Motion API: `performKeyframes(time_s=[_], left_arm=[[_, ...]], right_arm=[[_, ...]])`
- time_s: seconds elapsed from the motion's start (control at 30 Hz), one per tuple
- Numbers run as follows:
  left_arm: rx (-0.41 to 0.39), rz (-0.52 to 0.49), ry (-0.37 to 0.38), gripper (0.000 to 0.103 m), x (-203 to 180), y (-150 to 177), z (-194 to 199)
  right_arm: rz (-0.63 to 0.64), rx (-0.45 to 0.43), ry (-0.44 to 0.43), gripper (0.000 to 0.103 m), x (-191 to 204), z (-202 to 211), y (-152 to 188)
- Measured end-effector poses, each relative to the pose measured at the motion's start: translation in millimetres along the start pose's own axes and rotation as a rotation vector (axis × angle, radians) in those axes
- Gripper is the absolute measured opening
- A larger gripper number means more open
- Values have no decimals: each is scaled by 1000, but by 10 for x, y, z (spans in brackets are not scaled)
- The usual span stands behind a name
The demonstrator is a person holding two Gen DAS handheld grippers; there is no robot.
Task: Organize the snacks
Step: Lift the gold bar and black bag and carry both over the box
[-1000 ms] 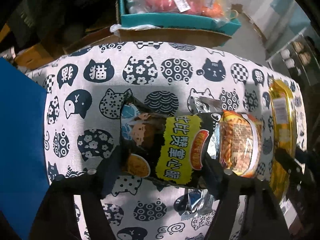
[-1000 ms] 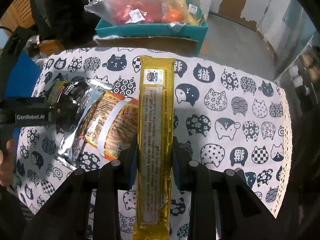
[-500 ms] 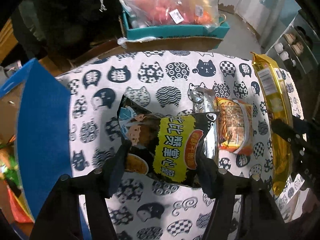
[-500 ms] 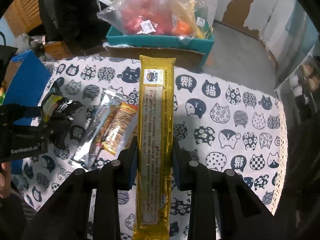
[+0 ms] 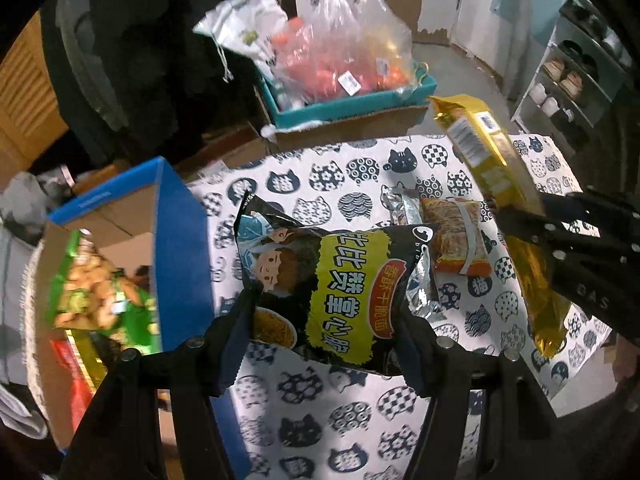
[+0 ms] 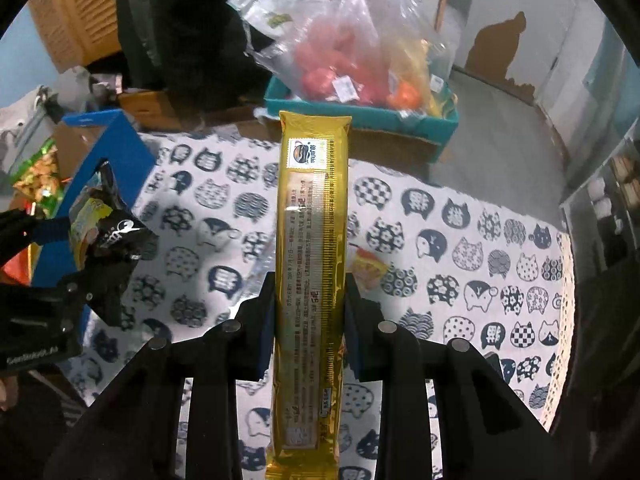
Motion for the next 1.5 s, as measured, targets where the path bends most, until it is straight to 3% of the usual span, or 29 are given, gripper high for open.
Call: performKeyframes(time_s=[0.8, 1.5], left_arm=[[-104, 39, -115, 66, 711, 416, 660], [-103, 225, -159, 66, 1667, 984, 819]], right_arm=[[68, -25, -145, 27, 1222, 344, -248], [153, 7, -239, 27, 2390, 297, -276]])
Point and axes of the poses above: each gripper's, at about its wrist camera, not at the fingertips, and z roughly against the way its jaws point, x to its left, y to its underside, the point moved 10 cm from there along -z, roughly the way its jaws point, and after that the axes turned 13 degrees about -z, right-handed, at the moved point
